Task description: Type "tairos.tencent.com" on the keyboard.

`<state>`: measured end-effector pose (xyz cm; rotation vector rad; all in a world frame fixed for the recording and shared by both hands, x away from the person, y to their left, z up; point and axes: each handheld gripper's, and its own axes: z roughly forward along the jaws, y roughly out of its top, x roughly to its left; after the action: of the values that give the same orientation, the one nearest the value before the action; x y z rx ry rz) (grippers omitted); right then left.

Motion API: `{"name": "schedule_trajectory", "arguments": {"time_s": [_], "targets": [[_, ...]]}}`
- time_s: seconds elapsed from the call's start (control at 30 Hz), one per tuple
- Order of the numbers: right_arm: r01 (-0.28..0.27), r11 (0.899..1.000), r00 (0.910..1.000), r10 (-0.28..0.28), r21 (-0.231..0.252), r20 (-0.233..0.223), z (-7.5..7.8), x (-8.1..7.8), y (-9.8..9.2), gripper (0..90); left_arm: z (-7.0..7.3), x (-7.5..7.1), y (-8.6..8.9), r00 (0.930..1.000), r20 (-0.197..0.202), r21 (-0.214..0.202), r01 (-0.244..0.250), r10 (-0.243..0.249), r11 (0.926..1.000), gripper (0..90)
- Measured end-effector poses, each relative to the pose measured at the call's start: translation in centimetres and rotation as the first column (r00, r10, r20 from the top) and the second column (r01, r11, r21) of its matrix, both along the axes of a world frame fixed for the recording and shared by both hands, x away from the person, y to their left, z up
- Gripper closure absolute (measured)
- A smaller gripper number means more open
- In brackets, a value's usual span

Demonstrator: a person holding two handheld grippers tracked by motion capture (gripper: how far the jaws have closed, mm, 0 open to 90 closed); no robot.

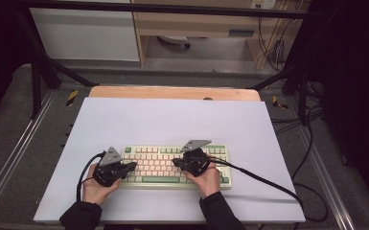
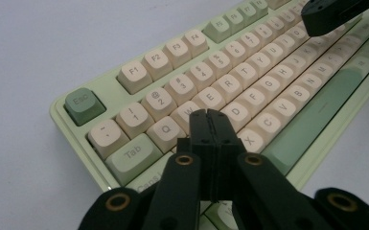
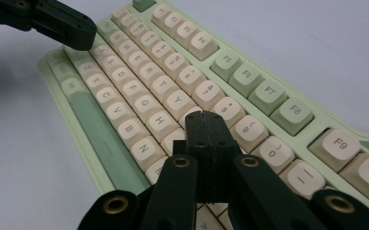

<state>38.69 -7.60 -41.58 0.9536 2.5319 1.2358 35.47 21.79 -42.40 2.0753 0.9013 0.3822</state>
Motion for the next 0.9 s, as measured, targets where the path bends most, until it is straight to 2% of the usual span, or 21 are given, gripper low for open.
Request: {"name": "schedule_trajectory", "arguments": {"time_s": [0.33,0.9], "targets": [[-0.014,1.000,0.9999,0.014,0.008,-0.006,0.8,-1.0,-1.4,90.0,0.1,-0.1,-0.2,1.0000,0.003,0.001,0.002,-0.002,1.0000,89.9],[0.013,1.000,0.9996,-0.013,0.010,-0.026,0.3,-1.9,-4.5,90.0,0.9,0.2,-1.8,0.9998,0.011,0.009,0.015,-0.015,0.9999,89.9]]}}
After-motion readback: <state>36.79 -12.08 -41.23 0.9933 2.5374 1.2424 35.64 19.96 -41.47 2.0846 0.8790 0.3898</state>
